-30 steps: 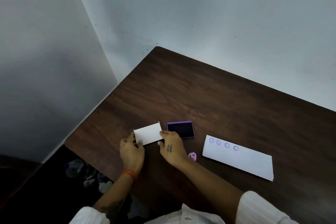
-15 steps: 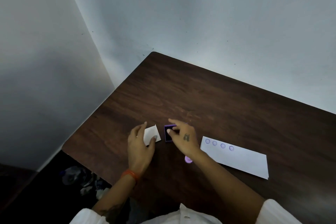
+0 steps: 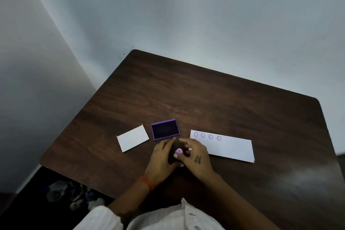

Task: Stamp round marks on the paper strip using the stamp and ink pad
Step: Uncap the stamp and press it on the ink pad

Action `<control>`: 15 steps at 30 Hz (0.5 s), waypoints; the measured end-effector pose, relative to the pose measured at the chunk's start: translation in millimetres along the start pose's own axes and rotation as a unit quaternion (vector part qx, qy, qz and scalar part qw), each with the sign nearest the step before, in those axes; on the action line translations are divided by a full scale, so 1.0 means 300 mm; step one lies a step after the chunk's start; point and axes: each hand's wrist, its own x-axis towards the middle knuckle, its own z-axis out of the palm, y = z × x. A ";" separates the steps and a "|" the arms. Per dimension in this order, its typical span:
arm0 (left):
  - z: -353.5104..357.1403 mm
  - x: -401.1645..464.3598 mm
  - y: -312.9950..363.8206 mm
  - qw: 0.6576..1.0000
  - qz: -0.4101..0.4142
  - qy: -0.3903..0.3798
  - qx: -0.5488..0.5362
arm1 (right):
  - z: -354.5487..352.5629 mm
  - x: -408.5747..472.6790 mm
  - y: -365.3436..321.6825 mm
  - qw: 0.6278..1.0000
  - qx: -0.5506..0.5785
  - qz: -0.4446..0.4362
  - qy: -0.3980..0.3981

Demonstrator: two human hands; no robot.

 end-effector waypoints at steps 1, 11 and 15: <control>0.009 0.004 -0.005 1.000 0.003 0.008 0.000 | 0.013 -0.003 0.010 1.000 -0.019 -0.013 -0.001; 0.025 0.026 -0.008 0.999 0.002 0.036 -0.011 | 0.031 0.012 0.035 0.998 -0.047 -0.043 -0.005; 0.001 0.022 0.002 0.996 -0.003 0.060 -0.073 | 0.023 0.026 0.021 0.999 0.026 0.005 0.018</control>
